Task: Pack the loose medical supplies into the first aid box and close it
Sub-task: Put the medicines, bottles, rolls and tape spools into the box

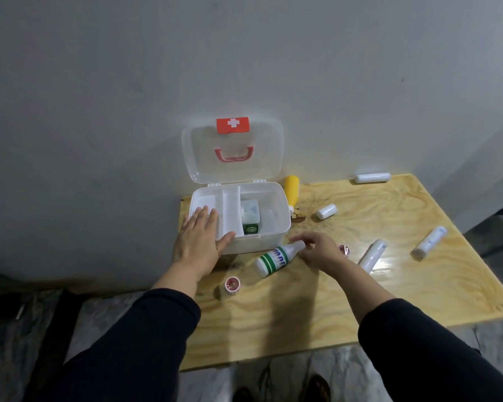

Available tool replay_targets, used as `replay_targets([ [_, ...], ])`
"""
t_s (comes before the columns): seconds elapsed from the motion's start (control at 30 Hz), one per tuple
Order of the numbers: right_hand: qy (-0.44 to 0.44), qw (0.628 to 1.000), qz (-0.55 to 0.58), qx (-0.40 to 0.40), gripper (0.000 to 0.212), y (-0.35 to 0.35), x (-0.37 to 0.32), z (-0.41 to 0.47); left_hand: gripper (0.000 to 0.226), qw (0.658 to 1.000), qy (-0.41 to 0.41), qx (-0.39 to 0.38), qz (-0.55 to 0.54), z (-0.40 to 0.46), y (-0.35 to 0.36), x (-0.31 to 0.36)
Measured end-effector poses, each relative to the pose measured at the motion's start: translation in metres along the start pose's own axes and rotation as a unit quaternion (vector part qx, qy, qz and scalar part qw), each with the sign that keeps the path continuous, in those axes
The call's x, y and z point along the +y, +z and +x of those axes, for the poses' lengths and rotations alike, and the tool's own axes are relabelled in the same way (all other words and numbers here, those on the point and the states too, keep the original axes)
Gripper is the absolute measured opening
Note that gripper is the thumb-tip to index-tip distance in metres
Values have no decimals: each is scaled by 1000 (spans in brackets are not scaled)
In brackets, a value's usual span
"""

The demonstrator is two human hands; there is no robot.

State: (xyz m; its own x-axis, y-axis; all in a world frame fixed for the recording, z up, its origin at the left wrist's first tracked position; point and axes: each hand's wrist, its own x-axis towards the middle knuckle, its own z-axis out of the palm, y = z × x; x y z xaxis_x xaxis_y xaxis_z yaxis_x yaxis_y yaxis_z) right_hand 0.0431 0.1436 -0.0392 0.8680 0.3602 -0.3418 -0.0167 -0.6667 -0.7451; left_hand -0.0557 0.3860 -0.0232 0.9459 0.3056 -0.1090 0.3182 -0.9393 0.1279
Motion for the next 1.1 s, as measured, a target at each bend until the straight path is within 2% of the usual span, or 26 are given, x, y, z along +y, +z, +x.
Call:
replay_targets([
  [0.1,12,1000,10,-4,35,-8,4,0,75,1000,-2,-6,5,0,1,0],
  [0.3,18,979,202,20,32,-39,2,-5,75,1000,-4,-2,1,0,1,0],
  [0.5,-72,983,67,154,31,-63,-34,-3,75,1000,-9,-5,4,0,0,1],
  [0.63,-127,968,57,207,31,-82,-75,-3,77,1000,-4,-5,2,-1,-1,1],
  [0.9,-198,955,63,210,31,-61,-130,16,73,1000,-11,-9,12,-3,-9,5],
  [1.1,-160,971,-12,180,34,-19,-112,34,77,1000,-6,2,-9,-2,-3,2],
])
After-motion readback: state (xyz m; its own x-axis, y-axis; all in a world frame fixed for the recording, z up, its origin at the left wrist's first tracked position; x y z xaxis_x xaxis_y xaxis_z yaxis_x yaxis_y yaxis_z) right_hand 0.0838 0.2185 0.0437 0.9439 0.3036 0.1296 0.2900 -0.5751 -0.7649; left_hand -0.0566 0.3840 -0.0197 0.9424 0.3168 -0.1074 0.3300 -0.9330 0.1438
